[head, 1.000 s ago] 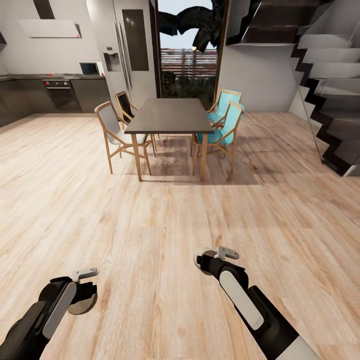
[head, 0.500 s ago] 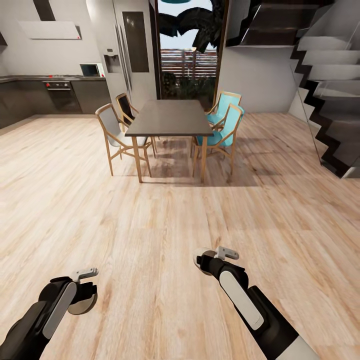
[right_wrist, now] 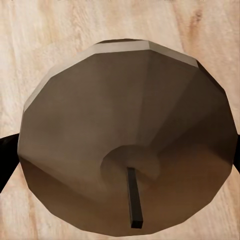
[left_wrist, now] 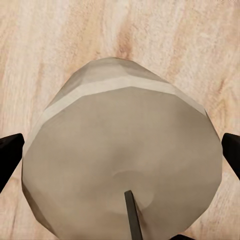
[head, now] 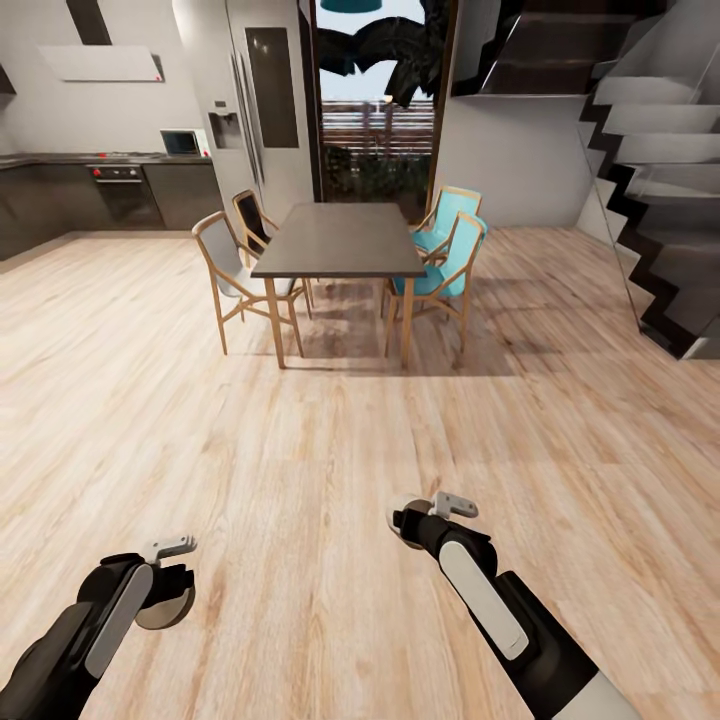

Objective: Place each of the two pumpkins and all three candles from the living room inside a cabinet in the living room (use any cabinet), then make sure every cabinet is closed, and position the cauldron so it is next to a table in the living room.

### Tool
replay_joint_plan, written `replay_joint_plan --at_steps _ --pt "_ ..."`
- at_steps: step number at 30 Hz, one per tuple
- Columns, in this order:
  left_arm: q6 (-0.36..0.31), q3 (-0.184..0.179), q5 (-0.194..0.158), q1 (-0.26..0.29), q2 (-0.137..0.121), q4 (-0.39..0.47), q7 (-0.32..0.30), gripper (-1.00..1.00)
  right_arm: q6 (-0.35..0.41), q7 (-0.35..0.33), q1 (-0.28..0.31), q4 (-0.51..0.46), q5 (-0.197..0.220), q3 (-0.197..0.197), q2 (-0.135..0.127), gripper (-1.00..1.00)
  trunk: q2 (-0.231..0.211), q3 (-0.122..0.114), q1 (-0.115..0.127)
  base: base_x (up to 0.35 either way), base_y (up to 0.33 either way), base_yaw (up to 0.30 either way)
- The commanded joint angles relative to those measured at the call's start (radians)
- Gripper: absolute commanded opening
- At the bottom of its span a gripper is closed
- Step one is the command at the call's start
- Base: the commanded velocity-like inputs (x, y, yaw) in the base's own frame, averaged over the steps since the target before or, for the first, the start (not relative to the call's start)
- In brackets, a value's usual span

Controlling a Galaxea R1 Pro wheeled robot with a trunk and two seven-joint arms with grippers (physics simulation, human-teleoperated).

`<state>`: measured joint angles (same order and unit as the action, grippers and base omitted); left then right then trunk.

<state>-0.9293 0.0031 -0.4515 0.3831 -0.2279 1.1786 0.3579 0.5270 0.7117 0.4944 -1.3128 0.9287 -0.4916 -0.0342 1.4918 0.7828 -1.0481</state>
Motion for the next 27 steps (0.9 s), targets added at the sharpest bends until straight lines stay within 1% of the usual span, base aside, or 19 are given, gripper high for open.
replay_joint_plan --at_steps 1,10,19,27 --pt "-0.003 0.0 -0.01 0.0 0.0 0.001 0.009 -1.0 0.0 0.009 0.001 -0.002 0.009 -0.002 -0.001 -1.0 -0.007 -0.002 0.004 0.0 0.0 0.0" --pt "-0.004 -0.001 -0.01 0.0 0.001 0.001 0.009 -1.0 0.002 0.01 0.001 -0.002 0.009 -0.002 -0.003 -1.0 -0.07 -0.031 0.038 0.0 0.0 0.0" --pt "-0.003 -0.003 -0.01 0.0 0.029 0.0 0.01 -1.0 0.002 0.011 0.001 -0.003 0.009 -0.001 -0.004 -1.0 -0.133 -0.059 0.073 0.0 0.0 0.0" --pt "-0.002 -0.003 -0.01 0.0 0.036 0.0 0.01 -1.0 -0.001 0.009 0.001 -0.002 0.009 -0.001 0.001 -1.0 -0.189 -0.084 0.104 0.0 0.0 0.0"
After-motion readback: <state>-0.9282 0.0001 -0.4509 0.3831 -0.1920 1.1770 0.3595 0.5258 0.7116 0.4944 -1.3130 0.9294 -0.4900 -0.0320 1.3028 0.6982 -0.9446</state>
